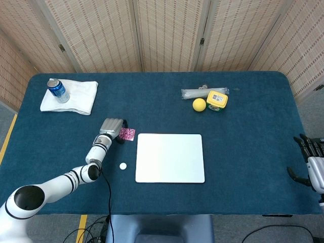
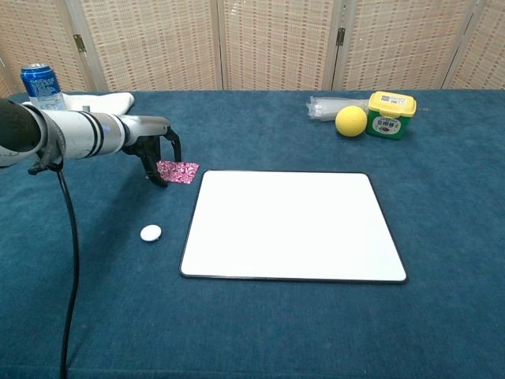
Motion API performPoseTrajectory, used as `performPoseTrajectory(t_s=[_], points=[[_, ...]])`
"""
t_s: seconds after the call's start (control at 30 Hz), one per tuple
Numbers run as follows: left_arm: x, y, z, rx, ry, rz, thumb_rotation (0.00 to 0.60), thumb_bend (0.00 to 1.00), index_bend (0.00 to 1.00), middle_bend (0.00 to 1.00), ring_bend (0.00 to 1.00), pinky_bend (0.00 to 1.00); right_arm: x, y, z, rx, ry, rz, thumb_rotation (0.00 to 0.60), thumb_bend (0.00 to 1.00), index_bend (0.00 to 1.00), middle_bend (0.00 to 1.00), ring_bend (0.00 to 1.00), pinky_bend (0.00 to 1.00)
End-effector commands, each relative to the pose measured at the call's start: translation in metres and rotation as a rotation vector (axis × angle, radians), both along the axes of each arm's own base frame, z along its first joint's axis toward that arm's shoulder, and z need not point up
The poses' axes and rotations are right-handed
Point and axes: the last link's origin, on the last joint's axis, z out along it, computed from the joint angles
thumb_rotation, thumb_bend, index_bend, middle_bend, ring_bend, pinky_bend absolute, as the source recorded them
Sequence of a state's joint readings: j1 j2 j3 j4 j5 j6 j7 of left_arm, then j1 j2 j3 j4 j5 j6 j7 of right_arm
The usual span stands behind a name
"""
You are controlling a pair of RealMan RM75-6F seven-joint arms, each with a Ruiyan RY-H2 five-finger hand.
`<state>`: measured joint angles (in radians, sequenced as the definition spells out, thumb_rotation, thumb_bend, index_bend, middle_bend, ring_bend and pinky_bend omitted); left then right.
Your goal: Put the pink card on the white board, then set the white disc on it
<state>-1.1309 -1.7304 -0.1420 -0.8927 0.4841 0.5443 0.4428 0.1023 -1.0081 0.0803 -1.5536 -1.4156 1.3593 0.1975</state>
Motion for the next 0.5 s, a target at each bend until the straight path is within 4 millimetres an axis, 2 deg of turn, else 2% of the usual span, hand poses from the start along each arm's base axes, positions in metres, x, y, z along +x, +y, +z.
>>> performPoseTrajectory(t_s=[0.03, 0.5], points=[[-0.0005, 0.0001, -0.0026, -0.003, -0.007, -0.002, 0.600, 0.24, 0.38, 1.00, 1.00, 1.00, 0.0002, 0.0008, 0.0005, -0.003, 0.000, 0.002, 0.600, 0.26, 0.00, 0.00, 0.00, 0.00], [-0.0064, 0.0056, -0.0007, 0.018, -0.027, -0.005, 0.600, 0.24, 0.49, 1.00, 1.00, 1.00, -0.0003, -0.0012, -0.0022, 0.004, 0.010, -0.005, 0.600, 0.26, 0.00, 0.00, 0.00, 0.00]])
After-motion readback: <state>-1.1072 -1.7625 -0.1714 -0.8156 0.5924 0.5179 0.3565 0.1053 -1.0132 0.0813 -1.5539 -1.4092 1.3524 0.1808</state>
